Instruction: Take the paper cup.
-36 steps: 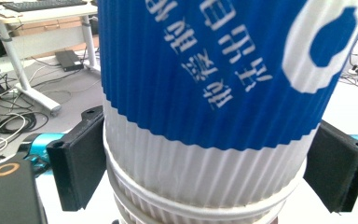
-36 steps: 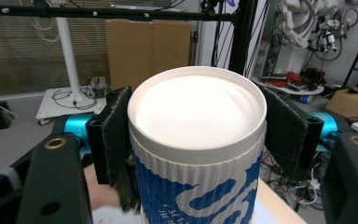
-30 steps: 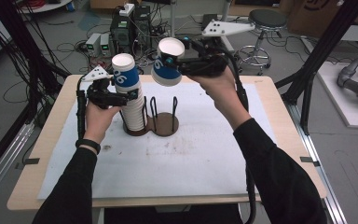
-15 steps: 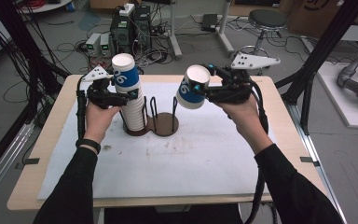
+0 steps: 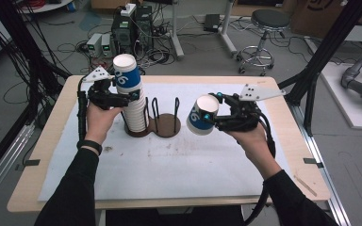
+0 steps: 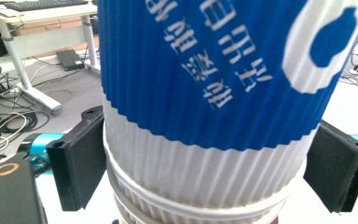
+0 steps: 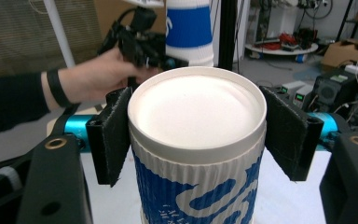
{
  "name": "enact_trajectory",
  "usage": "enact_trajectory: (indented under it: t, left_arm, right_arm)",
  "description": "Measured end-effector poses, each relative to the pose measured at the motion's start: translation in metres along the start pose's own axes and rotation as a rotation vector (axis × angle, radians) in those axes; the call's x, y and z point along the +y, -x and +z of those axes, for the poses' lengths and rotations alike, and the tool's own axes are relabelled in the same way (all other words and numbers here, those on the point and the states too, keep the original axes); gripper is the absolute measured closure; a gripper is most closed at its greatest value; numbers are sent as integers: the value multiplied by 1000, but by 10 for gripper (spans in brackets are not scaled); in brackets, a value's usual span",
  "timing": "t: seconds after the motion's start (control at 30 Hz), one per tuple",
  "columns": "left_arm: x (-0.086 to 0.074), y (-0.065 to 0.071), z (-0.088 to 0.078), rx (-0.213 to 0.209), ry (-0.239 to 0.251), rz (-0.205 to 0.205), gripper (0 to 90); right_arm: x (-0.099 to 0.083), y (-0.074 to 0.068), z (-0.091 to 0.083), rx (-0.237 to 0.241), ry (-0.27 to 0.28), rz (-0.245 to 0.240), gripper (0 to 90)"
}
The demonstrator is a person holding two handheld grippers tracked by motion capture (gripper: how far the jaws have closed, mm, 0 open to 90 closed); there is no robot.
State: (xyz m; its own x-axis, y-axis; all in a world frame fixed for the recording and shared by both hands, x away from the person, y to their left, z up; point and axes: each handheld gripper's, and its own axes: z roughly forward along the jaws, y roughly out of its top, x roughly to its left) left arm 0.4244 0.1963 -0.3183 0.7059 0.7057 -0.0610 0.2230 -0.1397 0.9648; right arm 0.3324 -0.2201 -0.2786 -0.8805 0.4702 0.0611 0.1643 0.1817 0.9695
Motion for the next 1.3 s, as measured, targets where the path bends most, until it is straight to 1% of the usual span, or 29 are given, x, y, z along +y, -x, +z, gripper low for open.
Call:
enact_trajectory:
  t: [0.03,0.07,0.1,0.13,0.2,0.23,0.3,0.33,0.37,0.4,0.43,0.47,0.5,0.73,0.83,0.93,1.0,1.13,1.2,1.23,1.3]
  left_arm:
    - [0,0,0,1,-1,0,116]
    - [0,0,0,1,-1,0,116]
    - [0,0,0,2,-1,0,116]
    - [0,0,0,2,-1,0,116]
    - [0,0,0,2,-2,0,116]
    - [0,0,0,2,-2,1,116]
    - [0,0,0,3,-2,1,116]
    - [0,0,0,3,-1,1,116]
    - [0,0,0,2,-1,0,116]
    - [0,0,0,2,-1,0,116]
    - [0,0,0,2,-2,1,116]
    - [0,0,0,2,-1,0,116]
    - [0,0,0,3,-1,-1,116]
    - [0,0,0,3,-2,1,116]
    - [0,1,0,3,-1,2,116]
    - [0,1,0,4,-1,2,115]
    - [0,0,0,3,0,0,114]
    - [0,0,0,0,0,2,104]
    - [0,1,1,-3,-3,5,93]
    - [0,1,0,-1,-5,12,84]
    - [1,2,-1,4,8,19,73]
  right_arm:
    - [-8,-1,-1,7,-1,10,304]
    - [-8,-1,-1,7,-1,10,304]
    - [-15,-2,-3,4,-6,13,303]
    - [-15,-2,-3,4,-6,13,303]
    - [-22,-3,-4,4,-11,18,303]
    - [-29,-3,-5,3,-11,26,304]
    - [-32,-4,-5,2,-12,27,303]
    - [-39,-4,-6,1,-11,34,304]
    - [-39,-4,-6,1,-11,34,304]
    - [-47,-5,-6,4,-15,45,304]
    - [-47,-5,-6,4,-15,45,304]
    - [-55,-6,-7,4,-21,51,304]
    - [-55,-6,-7,4,-21,51,304]
    - [-76,-5,-7,3,-31,81,304]
    - [-79,-5,-5,1,-47,77,303]
    - [-80,-5,-5,4,-47,80,303]
    - [-80,-5,-4,1,-48,72,303]
    - [-82,-5,-3,1,-55,82,303]
    - [-82,-5,-2,3,-56,81,303]
    - [-82,-5,-2,3,-59,79,303]
    - [-83,-5,-2,3,-58,79,304]
